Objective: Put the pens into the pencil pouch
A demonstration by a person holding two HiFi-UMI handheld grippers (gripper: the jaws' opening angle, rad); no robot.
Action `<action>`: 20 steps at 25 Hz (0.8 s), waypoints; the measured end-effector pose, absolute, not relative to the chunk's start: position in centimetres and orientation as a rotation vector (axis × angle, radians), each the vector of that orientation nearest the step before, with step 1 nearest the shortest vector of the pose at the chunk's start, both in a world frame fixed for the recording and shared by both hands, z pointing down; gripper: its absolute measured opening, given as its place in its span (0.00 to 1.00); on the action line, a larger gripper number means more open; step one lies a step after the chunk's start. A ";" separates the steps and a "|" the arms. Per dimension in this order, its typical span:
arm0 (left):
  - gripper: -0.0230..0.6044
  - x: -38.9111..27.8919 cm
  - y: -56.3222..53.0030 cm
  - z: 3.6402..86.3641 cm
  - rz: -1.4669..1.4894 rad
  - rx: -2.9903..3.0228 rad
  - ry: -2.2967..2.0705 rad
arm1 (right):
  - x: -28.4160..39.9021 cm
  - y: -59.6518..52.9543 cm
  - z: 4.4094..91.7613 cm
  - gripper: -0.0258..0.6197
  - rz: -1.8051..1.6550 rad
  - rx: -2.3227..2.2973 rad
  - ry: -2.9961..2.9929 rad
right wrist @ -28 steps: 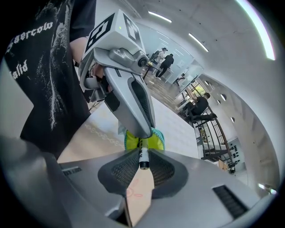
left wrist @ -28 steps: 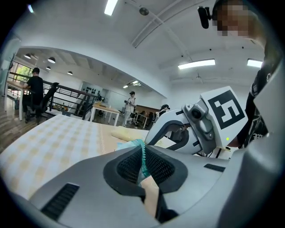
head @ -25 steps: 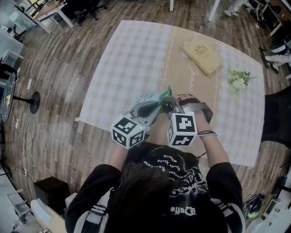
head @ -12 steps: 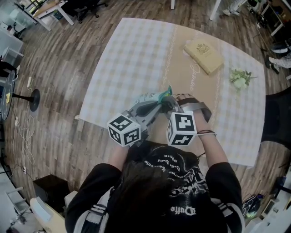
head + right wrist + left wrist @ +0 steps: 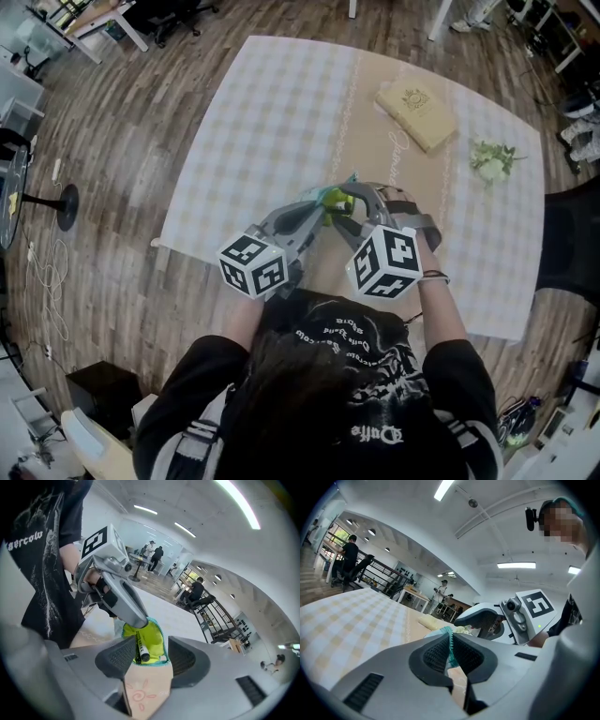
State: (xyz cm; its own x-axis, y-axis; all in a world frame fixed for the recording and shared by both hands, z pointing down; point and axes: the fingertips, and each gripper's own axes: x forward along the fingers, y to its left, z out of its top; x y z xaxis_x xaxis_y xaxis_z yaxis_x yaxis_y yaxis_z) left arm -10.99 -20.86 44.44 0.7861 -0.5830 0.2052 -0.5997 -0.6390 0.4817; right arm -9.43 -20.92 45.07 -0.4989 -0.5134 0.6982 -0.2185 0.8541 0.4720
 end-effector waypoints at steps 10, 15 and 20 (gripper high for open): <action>0.10 -13.2 -22.1 43.8 0.045 2.433 -0.988 | -6.6 -21.2 43.6 0.38 -0.194 0.762 -2.264; 0.10 -14.7 -23.2 44.2 0.092 2.439 -1.065 | -3.1 -21.7 44.6 0.36 -0.048 1.007 -2.320; 0.10 -16.9 -24.6 44.5 0.168 2.458 -1.163 | 1.4 -21.2 47.3 0.34 0.162 1.232 -2.318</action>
